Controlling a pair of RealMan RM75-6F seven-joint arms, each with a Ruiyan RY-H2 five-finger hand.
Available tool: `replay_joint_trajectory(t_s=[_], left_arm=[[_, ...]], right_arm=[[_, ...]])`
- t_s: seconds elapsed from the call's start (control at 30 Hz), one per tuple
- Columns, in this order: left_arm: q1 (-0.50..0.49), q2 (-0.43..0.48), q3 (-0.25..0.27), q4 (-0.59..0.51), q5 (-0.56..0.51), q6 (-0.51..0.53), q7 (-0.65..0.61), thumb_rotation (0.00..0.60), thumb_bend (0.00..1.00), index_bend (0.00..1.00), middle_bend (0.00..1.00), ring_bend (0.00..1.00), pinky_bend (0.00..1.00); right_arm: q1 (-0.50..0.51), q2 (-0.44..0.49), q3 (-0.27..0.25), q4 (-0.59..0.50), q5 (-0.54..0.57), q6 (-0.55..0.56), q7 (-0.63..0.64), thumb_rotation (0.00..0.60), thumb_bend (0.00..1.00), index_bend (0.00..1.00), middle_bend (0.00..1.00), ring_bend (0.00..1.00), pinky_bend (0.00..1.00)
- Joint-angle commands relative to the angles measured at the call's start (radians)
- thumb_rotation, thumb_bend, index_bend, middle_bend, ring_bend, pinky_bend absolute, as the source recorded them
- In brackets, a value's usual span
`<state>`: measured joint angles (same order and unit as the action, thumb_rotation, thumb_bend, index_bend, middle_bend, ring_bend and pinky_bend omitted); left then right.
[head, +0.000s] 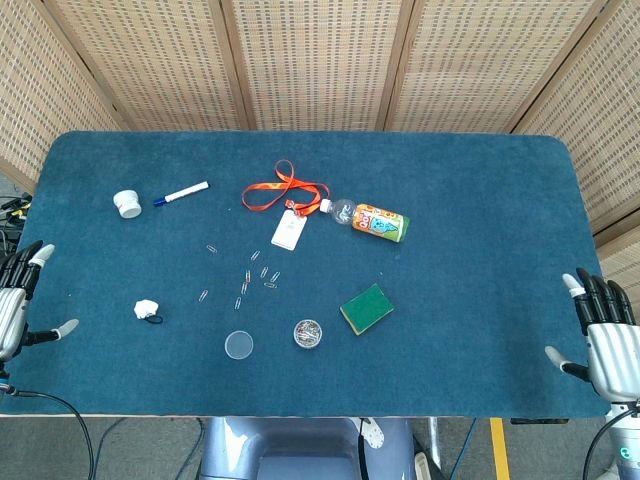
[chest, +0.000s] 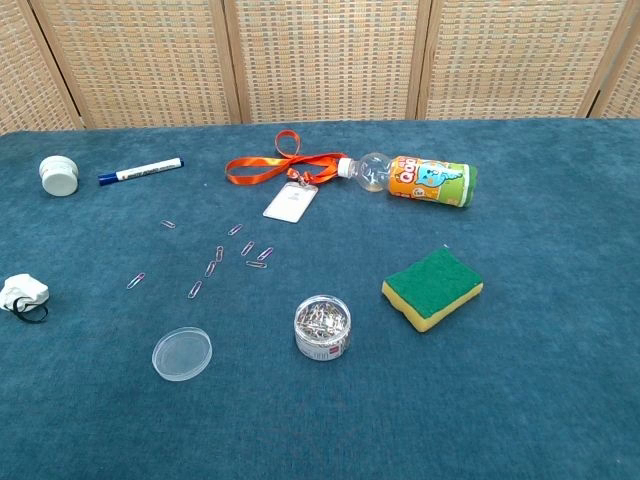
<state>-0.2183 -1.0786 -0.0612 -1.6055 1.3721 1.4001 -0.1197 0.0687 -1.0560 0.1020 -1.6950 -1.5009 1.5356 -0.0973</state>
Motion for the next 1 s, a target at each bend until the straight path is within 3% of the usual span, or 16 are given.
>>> replay_joint_trajectory(t_s=[0.03, 0.23, 0.47, 0.67, 0.87, 1.0], left_arm=[[-0.005, -0.007, -0.006, 0.025, -0.008, -0.019, -0.012, 0.600, 0.00, 0.00, 0.00, 0.00, 0.00], [-0.037, -0.022, -0.011, 0.050, -0.024, -0.089, 0.005, 0.600, 0.00, 0.00, 0.00, 0.00, 0.00], [-0.262, -0.053, -0.091, 0.187, 0.017, -0.321, 0.062, 0.600, 0.12, 0.02, 0.00, 0.00, 0.00], [-0.473, -0.169, -0.123, 0.419, 0.062, -0.545, -0.006, 0.600, 0.25, 0.30, 0.00, 0.00, 0.00], [-0.599, -0.344, -0.110, 0.662, 0.091, -0.648, -0.063, 0.600, 0.39, 0.40, 0.00, 0.00, 0.00], [-0.652, -0.429, -0.100, 0.769, 0.076, -0.721, -0.062, 0.600, 0.43, 0.42, 0.00, 0.00, 0.00]], right_arm=[[-0.004, -0.004, 0.011, -0.005, 0.019, 0.010, -0.006, 0.600, 0.00, 0.00, 0.00, 0.00, 0.00], [-0.007, -0.004, 0.014, 0.001, 0.014, 0.023, -0.011, 0.600, 0.00, 0.00, 0.00, 0.00, 0.00], [-0.008, 0.002, 0.022, -0.016, 0.024, 0.027, -0.012, 0.600, 0.00, 0.00, 0.00, 0.00, 0.00], [-0.006, -0.009, 0.023, -0.025, 0.026, 0.028, -0.058, 0.600, 0.00, 0.00, 0.00, 0.00, 0.00], [0.006, -0.028, 0.028, -0.009, 0.057, 0.002, -0.097, 0.600, 0.00, 0.00, 0.00, 0.00, 0.00], [0.006, -0.032, 0.029, -0.002, 0.060, 0.003, -0.101, 0.600, 0.00, 0.00, 0.00, 0.00, 0.00]])
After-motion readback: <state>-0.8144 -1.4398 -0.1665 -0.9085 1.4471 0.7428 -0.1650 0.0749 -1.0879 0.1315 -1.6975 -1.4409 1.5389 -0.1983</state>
